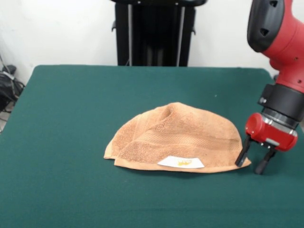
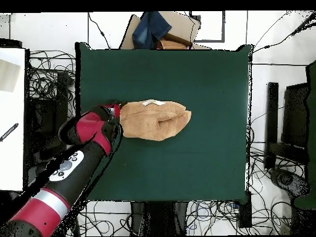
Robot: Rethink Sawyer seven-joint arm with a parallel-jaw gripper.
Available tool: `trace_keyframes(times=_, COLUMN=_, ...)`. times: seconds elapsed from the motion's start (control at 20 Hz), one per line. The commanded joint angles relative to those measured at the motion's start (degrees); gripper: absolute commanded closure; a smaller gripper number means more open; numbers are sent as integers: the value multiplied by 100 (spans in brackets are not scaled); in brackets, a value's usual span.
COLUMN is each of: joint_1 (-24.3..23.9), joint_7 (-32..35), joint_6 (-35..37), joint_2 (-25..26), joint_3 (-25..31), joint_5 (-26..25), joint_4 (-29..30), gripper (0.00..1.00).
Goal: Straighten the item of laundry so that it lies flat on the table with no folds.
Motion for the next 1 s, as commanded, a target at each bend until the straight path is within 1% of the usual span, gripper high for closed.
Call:
trace_keyframes(times=0.05, joint_1=-145, joint_7=1352, joint_6=-104, joint_2=656, joint_3=1044, joint_5=-18, joint_4=552, gripper=0)
trace_keyframes(times=0.45, joint_1=28, joint_7=1416, joint_6=134, joint_2=630, joint_3=920, joint_5=50, joint_4=626, gripper=0)
trace_keyframes(times=0.8, joint_1=30, joint_7=1356, joint_6=127, joint_2=541, joint_3=941, joint_5=-25, joint_4=735, gripper=0)
trace_keyframes(times=0.95, joint_1=100, joint_7=1300, joint_6=436, joint_2=564, joint_3=802, joint_5=-35, joint_4=678, gripper=0)
trace_keyframes(times=1.0, joint_1=106, joint_7=1226, joint_6=648, joint_2=555, joint_3=763, joint_5=-76, joint_4=633, gripper=0)
